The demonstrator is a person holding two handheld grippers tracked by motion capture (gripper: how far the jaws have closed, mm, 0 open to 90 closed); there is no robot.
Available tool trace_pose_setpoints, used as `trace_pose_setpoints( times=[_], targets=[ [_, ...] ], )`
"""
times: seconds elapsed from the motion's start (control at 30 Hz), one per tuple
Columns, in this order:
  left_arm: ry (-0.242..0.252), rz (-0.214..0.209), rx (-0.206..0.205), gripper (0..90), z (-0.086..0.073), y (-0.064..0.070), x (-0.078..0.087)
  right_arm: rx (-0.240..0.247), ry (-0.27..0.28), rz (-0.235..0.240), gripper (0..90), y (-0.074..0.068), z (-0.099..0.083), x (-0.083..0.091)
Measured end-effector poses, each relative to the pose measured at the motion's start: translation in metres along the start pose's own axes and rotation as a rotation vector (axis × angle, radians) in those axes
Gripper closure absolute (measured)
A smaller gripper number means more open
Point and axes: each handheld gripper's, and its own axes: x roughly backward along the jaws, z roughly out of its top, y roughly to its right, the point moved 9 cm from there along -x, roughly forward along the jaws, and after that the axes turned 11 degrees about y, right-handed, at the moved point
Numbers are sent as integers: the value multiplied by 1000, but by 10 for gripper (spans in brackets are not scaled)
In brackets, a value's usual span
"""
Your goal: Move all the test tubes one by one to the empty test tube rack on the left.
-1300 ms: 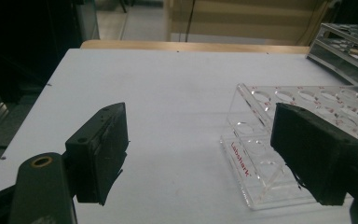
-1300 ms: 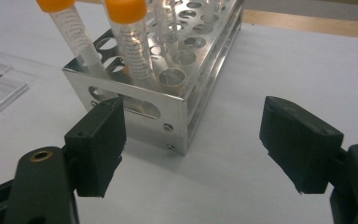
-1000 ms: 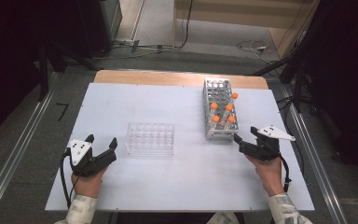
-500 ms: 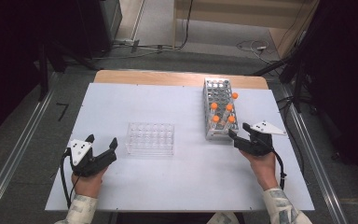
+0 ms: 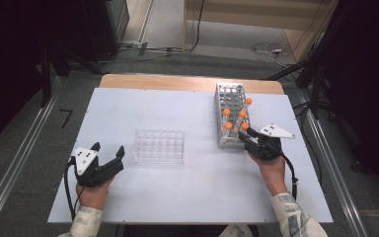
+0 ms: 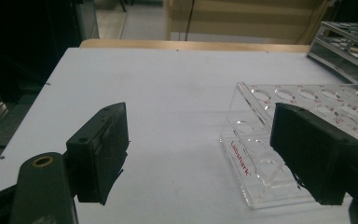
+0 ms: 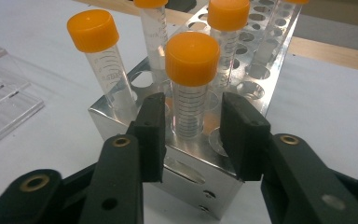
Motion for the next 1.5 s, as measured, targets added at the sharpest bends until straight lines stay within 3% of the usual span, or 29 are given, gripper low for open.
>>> trace_pose_setpoints(
  times=[0.73, 1.5],
  targets=[
    [1, 3, 2, 205, 0, -1, 0, 4, 7, 1, 707, -1, 1, -7],
    [-1, 1, 0, 205, 0, -1, 0, 10, 112, 0, 711, -2, 40, 18]
  ],
)
